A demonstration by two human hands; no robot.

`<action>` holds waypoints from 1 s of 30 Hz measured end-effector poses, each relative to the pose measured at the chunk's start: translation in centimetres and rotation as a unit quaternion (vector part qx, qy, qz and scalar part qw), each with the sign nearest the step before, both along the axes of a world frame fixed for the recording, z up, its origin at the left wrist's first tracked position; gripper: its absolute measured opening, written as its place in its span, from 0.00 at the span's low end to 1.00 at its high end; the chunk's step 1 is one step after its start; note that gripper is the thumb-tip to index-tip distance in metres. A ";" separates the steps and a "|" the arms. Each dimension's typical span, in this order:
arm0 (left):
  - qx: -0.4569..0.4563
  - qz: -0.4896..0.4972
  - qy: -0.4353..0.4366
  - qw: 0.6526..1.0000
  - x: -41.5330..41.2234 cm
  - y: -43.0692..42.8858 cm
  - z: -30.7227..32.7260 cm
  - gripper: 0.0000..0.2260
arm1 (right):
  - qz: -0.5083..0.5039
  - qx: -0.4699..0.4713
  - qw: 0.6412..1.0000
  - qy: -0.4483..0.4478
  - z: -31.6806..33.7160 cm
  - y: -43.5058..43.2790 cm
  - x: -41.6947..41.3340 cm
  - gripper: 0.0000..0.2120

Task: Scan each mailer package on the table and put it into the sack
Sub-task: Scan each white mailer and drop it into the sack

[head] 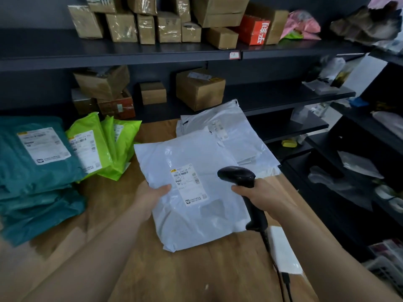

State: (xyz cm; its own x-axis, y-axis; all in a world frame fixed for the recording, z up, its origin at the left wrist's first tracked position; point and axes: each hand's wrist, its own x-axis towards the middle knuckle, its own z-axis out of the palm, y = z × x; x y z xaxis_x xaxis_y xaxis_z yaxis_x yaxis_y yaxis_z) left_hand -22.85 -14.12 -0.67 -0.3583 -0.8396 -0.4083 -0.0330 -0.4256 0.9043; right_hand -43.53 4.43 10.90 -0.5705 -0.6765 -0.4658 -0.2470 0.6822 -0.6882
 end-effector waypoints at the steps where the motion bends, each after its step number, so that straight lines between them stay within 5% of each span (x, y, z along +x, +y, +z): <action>1: -0.016 -0.009 -0.001 1.000 0.7 0.5 0.0 0.18 | 0.003 -0.015 1.000 -0.004 0.2 0.0 0.6 0.11; 6: -0.019 -0.016 0.002 1.000 3.7 2.5 -0.3 0.07 | 0.009 -0.094 0.991 -0.097 0.8 -0.1 3.2 0.09; 20: 0.099 0.013 0.075 0.992 6.8 3.6 -0.5 0.14 | 0.056 -0.028 0.995 -0.077 2.6 0.0 7.5 0.10; 30: 0.068 0.045 0.020 0.996 6.8 2.6 -1.0 0.11 | 0.041 -0.007 0.995 -0.087 2.6 -0.1 7.8 0.10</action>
State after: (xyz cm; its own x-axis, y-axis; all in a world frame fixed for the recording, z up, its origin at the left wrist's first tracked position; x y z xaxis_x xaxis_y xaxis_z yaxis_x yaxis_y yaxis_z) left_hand -16.02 -11.49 -1.64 -0.3014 -0.8070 -0.5079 0.0457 -0.5443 0.8377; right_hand -35.72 4.33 13.48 -0.4238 -0.7248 -0.5431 -0.1780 0.6546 -0.7347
